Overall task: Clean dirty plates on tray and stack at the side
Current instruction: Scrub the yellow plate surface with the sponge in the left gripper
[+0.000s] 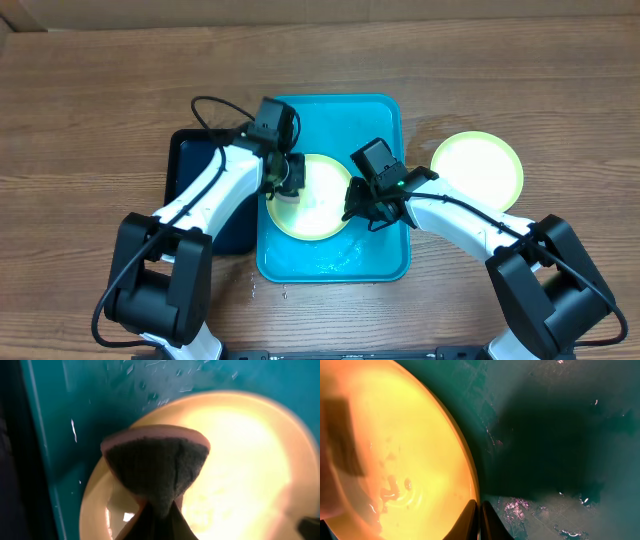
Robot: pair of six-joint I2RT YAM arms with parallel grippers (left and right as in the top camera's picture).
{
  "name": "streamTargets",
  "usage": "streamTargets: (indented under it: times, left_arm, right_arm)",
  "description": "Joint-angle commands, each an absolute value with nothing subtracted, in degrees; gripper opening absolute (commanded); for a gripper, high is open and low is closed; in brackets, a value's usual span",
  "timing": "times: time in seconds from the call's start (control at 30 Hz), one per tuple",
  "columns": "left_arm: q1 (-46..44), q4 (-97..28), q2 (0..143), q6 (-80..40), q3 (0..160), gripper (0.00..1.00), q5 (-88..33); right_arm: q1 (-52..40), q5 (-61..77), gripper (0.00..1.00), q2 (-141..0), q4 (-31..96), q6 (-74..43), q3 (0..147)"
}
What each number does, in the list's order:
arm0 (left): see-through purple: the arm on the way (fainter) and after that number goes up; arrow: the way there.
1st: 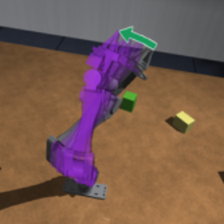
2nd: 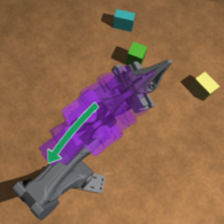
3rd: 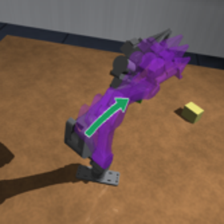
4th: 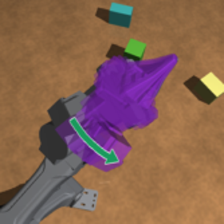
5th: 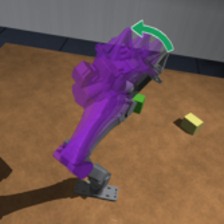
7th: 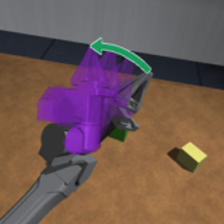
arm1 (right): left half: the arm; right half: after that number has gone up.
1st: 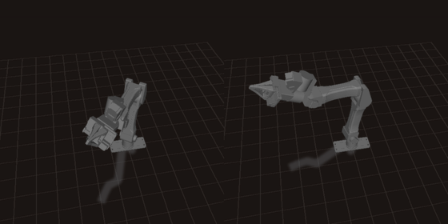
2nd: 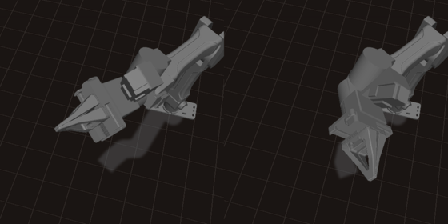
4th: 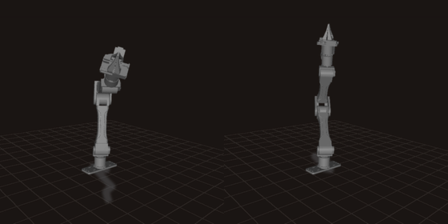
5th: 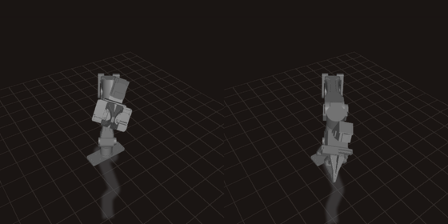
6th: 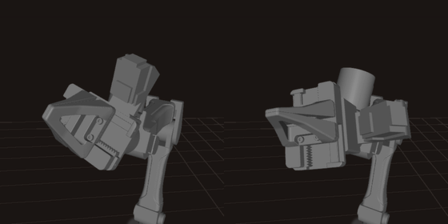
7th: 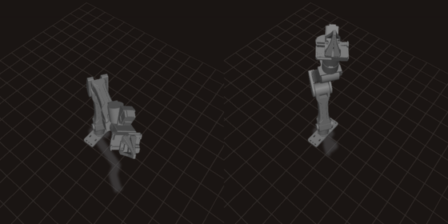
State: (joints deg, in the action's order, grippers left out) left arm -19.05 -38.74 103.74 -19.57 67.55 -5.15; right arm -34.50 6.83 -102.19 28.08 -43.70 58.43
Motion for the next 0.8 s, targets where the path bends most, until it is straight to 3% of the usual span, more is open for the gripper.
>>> streamTargets:
  times: [0.0, 0.47, 0.77]
  left_arm:
    - [-19.66, -35.53, 103.79, -19.55, 62.94, 0.04, -4.51]
    - [-22.83, -24.29, 103.81, -20.84, 53.87, 0.04, -21.98]
    - [-24.8, -22.26, 103.81, -22.98, 53.87, 0.04, -22.63]
  right_arm:
    - [-34.76, 6.5, 0.05, -102.67, 27.9, -43.72, 58.06]
    - [-34.76, 6.5, 0.05, -102.67, 27.92, -43.72, 58.06]
    - [-34.76, 6.48, 0.05, -102.69, 27.92, -43.7, 58.06]
